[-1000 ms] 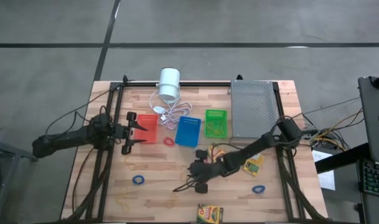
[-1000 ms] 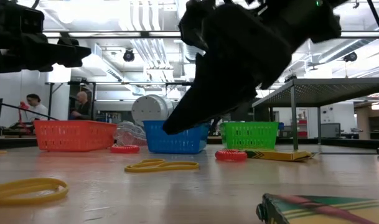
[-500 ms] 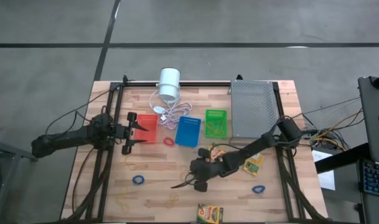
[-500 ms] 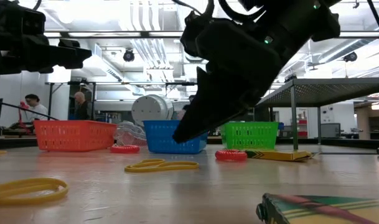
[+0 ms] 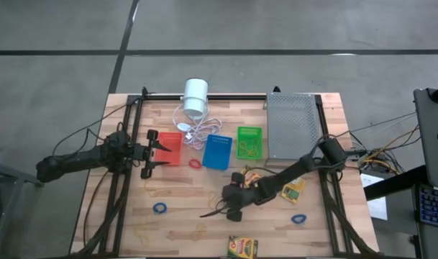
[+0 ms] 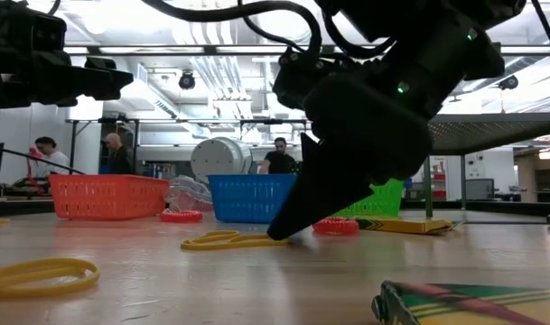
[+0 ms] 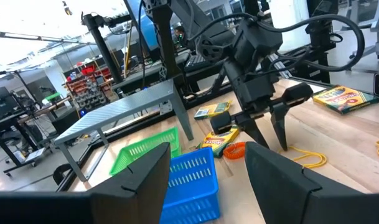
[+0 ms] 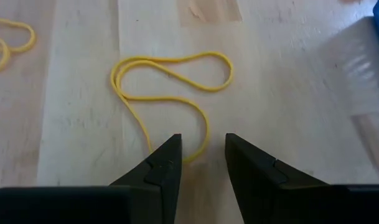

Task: Pick & Place Office Desk Supplies
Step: Put the yellow rubber band into the green bin

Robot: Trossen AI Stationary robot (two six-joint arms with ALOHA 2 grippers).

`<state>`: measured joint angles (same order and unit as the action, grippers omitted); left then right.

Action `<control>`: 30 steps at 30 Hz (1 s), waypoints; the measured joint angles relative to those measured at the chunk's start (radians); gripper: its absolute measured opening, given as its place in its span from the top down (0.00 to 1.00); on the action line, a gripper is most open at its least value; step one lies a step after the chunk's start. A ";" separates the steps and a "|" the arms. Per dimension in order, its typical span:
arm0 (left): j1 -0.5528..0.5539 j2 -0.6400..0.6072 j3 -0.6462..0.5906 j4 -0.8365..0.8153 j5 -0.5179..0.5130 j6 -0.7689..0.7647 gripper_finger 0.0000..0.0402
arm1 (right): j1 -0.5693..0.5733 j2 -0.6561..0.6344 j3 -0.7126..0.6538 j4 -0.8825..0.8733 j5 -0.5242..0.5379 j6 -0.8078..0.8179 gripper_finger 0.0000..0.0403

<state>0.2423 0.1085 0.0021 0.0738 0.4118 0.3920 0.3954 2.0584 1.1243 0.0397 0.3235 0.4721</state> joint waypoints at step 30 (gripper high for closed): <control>0.000 0.000 0.000 0.000 0.000 0.000 0.48 | -0.007 0.047 0.067 -0.088 -0.005 -0.019 0.98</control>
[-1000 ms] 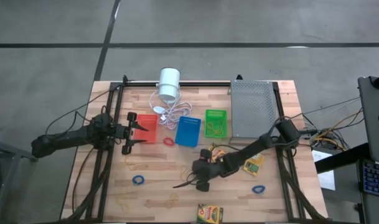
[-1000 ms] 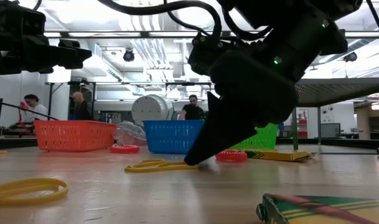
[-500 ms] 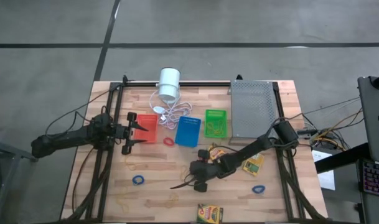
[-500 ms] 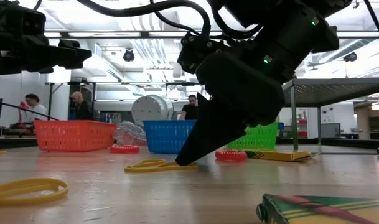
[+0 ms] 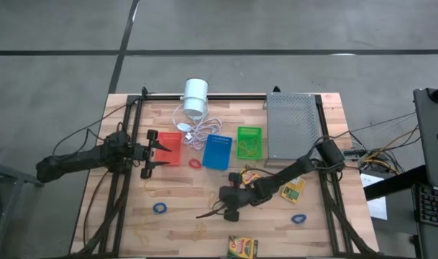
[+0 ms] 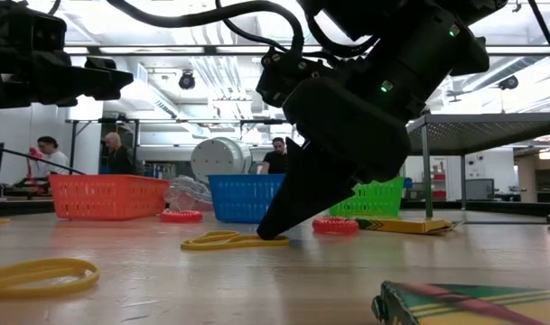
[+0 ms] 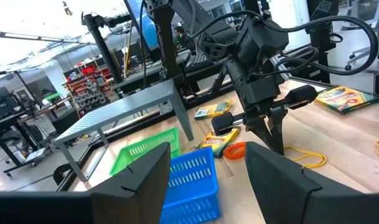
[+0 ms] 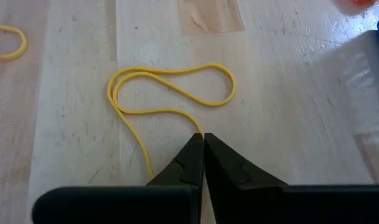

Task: Pick & Place Office Desk Supplies
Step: Put the yellow rubber band into the green bin

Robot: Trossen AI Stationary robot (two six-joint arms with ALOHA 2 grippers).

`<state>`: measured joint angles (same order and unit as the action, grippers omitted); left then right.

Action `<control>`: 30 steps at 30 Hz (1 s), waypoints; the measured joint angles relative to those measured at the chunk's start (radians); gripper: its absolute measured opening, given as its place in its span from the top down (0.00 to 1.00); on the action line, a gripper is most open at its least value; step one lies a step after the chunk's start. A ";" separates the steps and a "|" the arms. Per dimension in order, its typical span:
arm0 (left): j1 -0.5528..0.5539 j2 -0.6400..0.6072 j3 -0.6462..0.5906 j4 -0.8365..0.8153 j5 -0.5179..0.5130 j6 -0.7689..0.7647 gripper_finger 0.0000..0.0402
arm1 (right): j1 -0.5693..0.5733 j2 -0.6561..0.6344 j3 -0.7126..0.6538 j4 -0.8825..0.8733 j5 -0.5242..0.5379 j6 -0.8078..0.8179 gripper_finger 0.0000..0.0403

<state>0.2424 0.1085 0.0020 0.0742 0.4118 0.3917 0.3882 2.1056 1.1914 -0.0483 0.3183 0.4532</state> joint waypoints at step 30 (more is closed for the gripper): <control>0.000 0.000 0.000 0.000 0.000 0.000 0.48 | 0.005 -0.103 0.094 -0.055 0.152 -0.072 0.98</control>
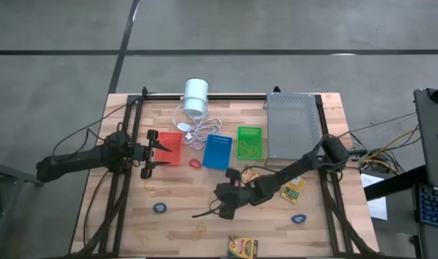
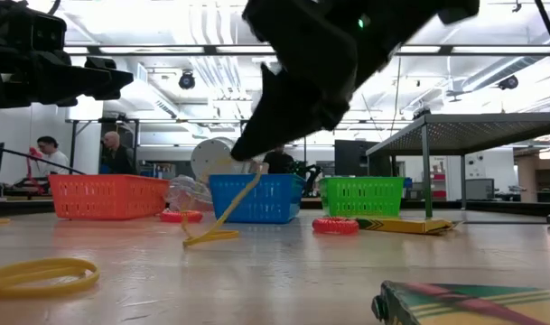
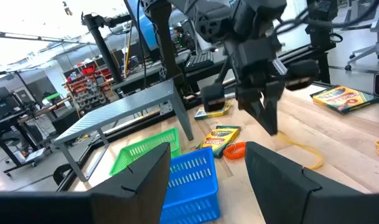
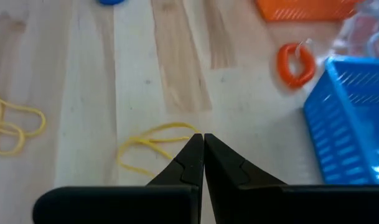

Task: Pick & Place Office Desk Supplies
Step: Put the yellow rubber band into the green bin

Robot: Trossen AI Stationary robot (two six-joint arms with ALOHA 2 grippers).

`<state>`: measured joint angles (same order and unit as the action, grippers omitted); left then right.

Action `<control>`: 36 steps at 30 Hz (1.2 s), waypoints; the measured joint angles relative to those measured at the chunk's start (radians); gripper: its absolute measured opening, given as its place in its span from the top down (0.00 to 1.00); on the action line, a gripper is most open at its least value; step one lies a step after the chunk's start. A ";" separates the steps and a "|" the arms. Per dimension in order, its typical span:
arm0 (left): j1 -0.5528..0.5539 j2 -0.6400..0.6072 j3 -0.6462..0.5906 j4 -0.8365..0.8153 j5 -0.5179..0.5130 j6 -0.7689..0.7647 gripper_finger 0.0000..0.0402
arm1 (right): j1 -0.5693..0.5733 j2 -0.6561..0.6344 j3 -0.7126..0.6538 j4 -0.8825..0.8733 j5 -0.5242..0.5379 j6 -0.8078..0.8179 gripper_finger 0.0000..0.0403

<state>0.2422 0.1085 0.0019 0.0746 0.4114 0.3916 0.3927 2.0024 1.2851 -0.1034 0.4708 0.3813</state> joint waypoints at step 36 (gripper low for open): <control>0.000 0.000 0.000 0.000 0.000 0.000 0.48 | -0.018 -0.408 0.083 -0.612 0.120 -0.041 0.98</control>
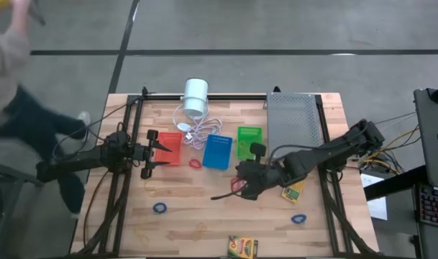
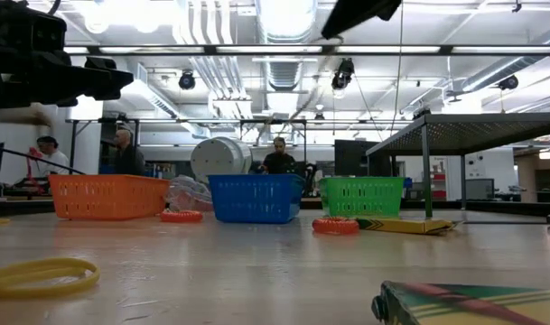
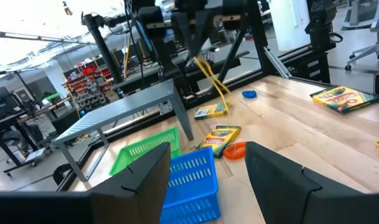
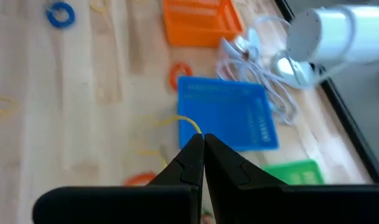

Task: Pick & Place Office Desk Supplies
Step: Put the yellow rubber band into the green bin

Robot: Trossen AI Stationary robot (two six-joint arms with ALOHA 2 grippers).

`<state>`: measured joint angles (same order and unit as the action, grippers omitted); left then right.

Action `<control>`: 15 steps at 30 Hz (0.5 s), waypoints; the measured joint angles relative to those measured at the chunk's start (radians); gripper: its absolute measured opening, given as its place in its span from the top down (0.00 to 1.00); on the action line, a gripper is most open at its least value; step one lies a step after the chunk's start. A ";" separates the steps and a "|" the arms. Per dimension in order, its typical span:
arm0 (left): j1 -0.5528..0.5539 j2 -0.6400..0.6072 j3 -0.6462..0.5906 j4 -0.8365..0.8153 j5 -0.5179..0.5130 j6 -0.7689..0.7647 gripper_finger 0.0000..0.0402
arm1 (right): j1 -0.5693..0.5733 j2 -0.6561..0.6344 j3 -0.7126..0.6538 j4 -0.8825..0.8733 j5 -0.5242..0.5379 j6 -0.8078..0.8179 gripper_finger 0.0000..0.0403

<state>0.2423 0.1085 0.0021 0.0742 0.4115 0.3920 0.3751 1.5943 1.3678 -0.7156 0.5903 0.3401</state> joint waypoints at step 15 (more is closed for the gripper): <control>0.000 0.000 0.000 0.000 0.000 0.000 0.48 | -0.175 -0.004 0.120 -0.296 0.056 -0.003 0.98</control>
<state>0.2424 0.1085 0.0019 0.0742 0.4116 0.3916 0.2006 1.5902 1.4881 -1.0112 0.6463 0.3369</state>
